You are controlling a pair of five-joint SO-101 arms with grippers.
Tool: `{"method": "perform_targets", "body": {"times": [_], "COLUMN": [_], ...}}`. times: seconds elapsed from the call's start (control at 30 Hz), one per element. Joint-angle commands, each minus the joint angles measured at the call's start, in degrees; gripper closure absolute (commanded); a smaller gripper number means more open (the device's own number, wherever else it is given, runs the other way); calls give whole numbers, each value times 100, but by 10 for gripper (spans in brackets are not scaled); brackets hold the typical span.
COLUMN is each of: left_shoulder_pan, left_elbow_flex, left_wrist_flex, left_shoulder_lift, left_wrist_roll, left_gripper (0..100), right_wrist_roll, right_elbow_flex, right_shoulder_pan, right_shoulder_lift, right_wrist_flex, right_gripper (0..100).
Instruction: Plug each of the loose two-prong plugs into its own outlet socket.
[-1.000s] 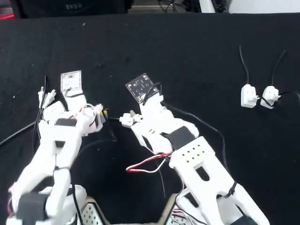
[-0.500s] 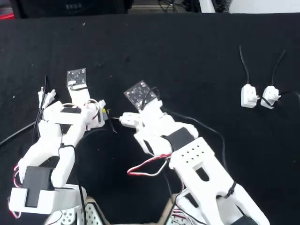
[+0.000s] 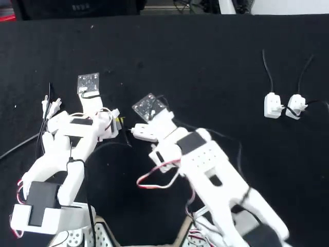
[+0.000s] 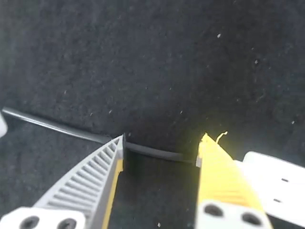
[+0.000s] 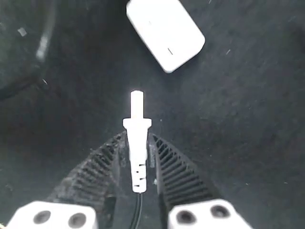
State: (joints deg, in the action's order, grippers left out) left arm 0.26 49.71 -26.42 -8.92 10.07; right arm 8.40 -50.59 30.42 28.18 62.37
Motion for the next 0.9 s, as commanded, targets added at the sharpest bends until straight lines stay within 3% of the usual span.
{"method": "perform_targets", "body": {"times": [0.0, 0.2, 0.57, 0.87], "left_shoulder_pan": [66, 136, 145, 136], "left_elbow_flex": [57, 189, -48, 1209], "left_wrist_flex": [229, 105, -1609, -1345], "left_shoulder_lift": [-70, -105, -158, -2620], "left_wrist_roll": [9, 9, 0, 0], "left_gripper": [748, 748, 748, 748], "right_wrist_roll": [53, 114, 123, 237], "right_elbow_flex": [655, 1349, 1736, 1631], "right_shoulder_pan": [26, -396, -949, -747], "right_shoulder_lift": [-690, -1402, -1965, -1604], "right_wrist_flex": [-360, -510, -492, -105], "right_gripper": [988, 988, 988, 988]}}
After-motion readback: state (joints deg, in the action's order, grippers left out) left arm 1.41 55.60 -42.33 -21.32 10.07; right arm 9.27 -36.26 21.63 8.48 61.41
